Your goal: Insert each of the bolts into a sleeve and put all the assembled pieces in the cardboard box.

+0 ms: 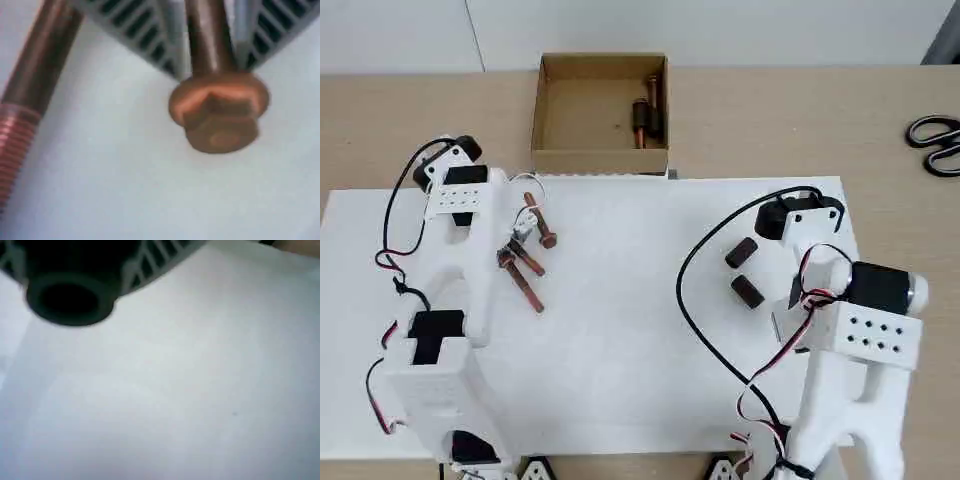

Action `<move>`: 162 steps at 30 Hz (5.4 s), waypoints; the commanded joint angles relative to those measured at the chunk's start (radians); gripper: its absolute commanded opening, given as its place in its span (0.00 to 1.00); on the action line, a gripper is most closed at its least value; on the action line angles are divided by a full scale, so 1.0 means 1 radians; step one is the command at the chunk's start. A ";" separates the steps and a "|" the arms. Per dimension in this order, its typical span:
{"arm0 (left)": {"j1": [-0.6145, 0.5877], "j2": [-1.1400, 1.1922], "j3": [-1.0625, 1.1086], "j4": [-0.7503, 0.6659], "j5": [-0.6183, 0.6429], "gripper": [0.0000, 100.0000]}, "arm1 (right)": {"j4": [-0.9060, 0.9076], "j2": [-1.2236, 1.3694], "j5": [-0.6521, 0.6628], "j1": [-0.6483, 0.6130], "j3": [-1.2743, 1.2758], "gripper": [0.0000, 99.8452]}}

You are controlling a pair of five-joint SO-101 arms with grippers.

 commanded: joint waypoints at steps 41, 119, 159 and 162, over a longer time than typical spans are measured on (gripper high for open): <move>0.193 -0.302 -0.802 0.505 -0.336 0.00 | -0.059 -0.688 -0.052 -0.148 0.018 0.00; 0.592 -2.162 1.458 -0.649 -0.080 0.01 | -0.978 -1.133 -0.334 -0.923 1.045 0.00; 0.601 -2.162 1.515 -0.740 -0.229 0.01 | -0.983 -1.133 -0.334 -0.871 1.046 0.00; 0.615 -2.162 1.524 -0.738 -0.229 0.01 | -1.004 -1.133 -0.334 -0.871 1.048 0.00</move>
